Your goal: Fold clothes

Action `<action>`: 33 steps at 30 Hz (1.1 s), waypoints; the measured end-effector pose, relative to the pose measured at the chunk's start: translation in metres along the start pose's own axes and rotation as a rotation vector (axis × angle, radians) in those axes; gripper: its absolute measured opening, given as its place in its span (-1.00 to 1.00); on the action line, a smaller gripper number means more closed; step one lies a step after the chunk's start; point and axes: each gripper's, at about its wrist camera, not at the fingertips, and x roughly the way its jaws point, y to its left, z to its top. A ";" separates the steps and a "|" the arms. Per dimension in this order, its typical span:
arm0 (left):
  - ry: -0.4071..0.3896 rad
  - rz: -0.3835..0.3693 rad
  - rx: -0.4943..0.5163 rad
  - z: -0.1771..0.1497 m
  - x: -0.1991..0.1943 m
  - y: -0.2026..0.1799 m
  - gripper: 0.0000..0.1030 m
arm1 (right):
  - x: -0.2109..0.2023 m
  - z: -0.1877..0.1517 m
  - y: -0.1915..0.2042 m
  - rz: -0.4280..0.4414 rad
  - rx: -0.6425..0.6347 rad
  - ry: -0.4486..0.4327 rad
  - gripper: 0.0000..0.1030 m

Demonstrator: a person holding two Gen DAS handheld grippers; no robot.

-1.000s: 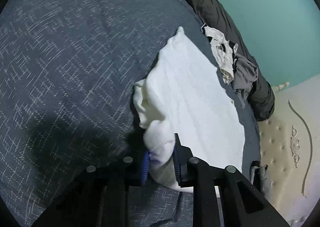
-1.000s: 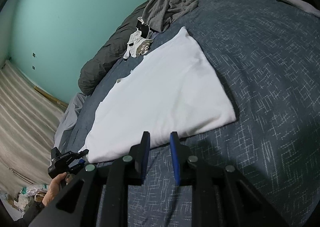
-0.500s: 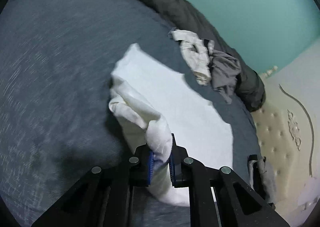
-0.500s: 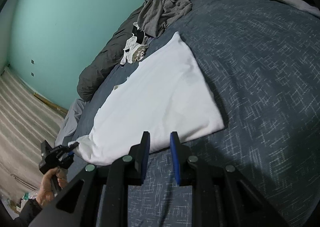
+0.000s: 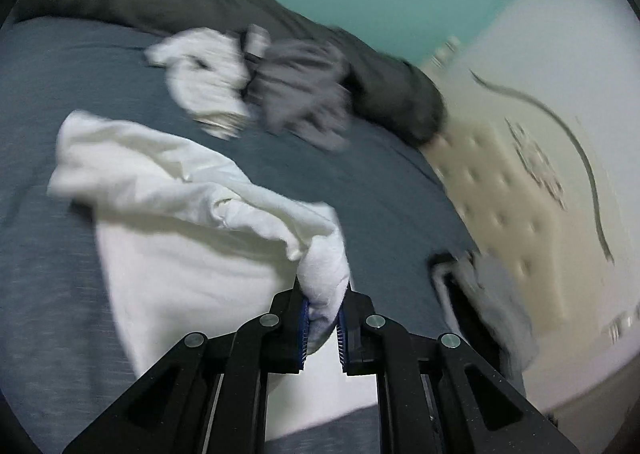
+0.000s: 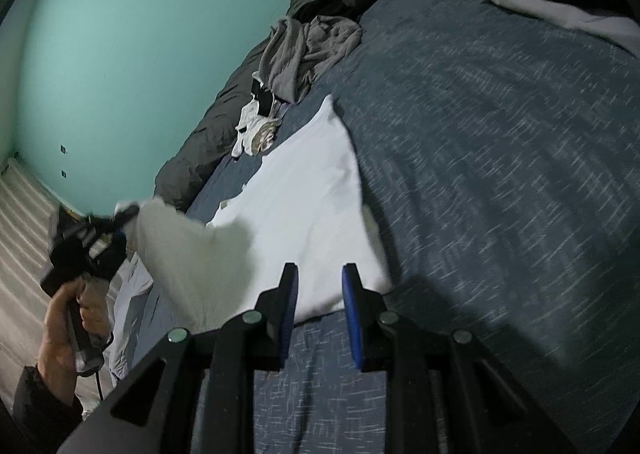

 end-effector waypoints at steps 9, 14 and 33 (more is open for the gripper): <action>0.263 0.002 0.196 -0.076 0.101 -0.070 -0.78 | -0.012 0.012 -0.011 0.001 0.025 -0.026 -0.51; 0.328 0.047 0.265 -0.113 0.114 -0.071 -0.78 | -0.008 0.013 -0.010 0.008 0.025 -0.015 -0.51; 0.233 0.204 0.151 -0.099 0.025 0.016 -0.09 | 0.031 0.014 0.011 0.030 -0.030 0.082 -0.06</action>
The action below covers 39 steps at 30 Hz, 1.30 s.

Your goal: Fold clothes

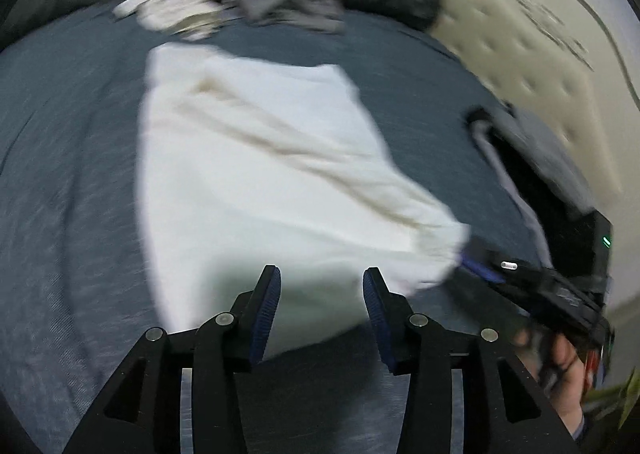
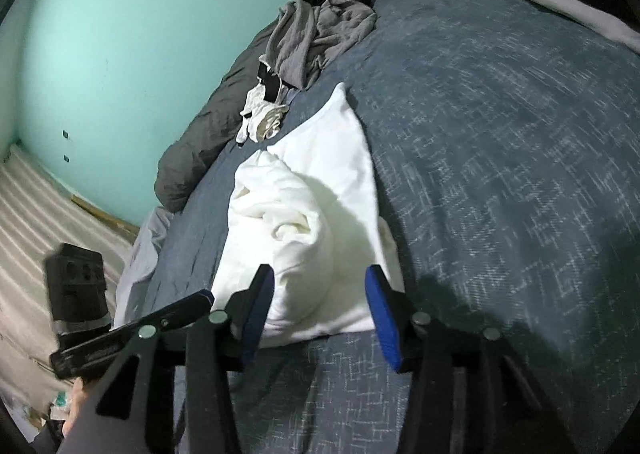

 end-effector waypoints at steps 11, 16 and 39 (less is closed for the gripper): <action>-0.001 0.052 -0.032 -0.016 0.009 0.032 -0.10 | 0.034 -0.004 0.021 -0.123 -0.151 0.066 -0.05; 0.008 0.045 -0.014 -0.020 0.010 0.030 -0.10 | 0.035 -0.003 0.006 -0.167 -0.112 0.055 -0.87; -0.006 0.050 -0.037 -0.027 0.011 0.031 -0.10 | 0.000 0.006 0.001 -0.225 -0.039 -0.033 -0.82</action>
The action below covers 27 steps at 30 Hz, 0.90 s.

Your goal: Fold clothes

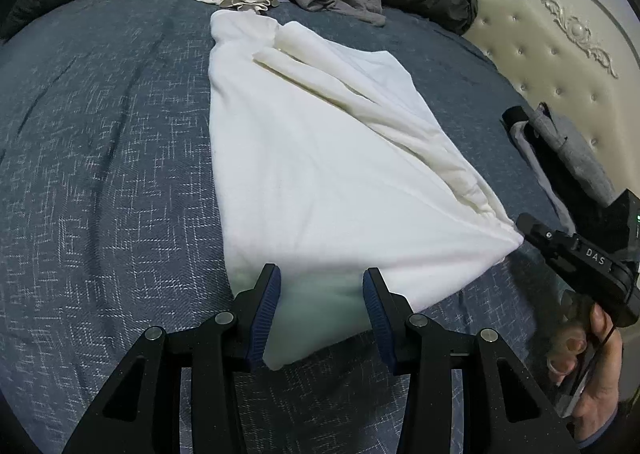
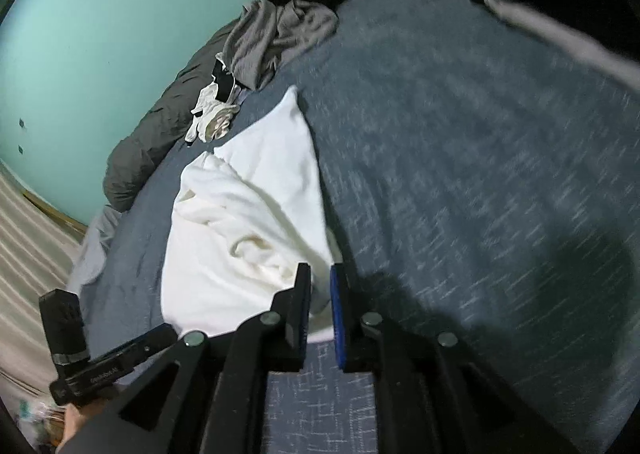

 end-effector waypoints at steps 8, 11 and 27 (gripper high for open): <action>-0.029 -0.065 -0.009 -0.003 -0.002 0.010 -0.07 | -0.010 0.004 0.017 0.009 -0.096 -0.053 -0.63; -0.051 -0.104 -0.022 -0.006 -0.005 0.017 -0.07 | -0.008 0.001 0.035 0.006 -0.177 -0.052 -0.59; -0.082 -0.220 -0.106 -0.009 -0.006 0.031 -0.05 | 0.086 0.033 0.153 -0.082 -0.641 0.110 -0.23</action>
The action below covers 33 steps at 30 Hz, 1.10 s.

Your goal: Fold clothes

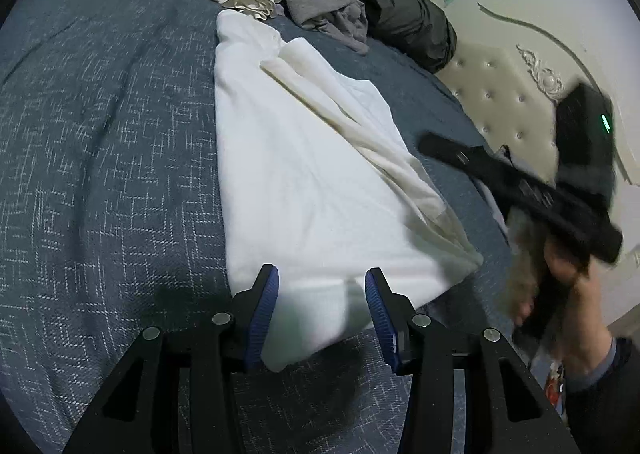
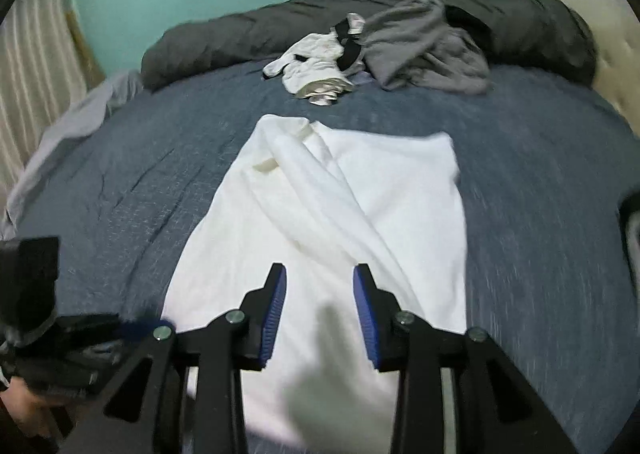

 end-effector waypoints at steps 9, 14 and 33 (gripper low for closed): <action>-0.002 -0.025 -0.024 0.001 0.001 0.005 -0.05 | 0.062 0.040 0.037 -0.050 -0.235 0.125 -0.04; -0.003 -0.024 -0.022 0.001 0.002 0.005 -0.05 | 0.092 0.046 0.045 -0.084 -0.294 0.185 -0.04; -0.007 -0.011 -0.010 0.001 0.006 0.000 -0.05 | 0.082 0.080 -0.045 -0.105 -0.017 0.077 -0.89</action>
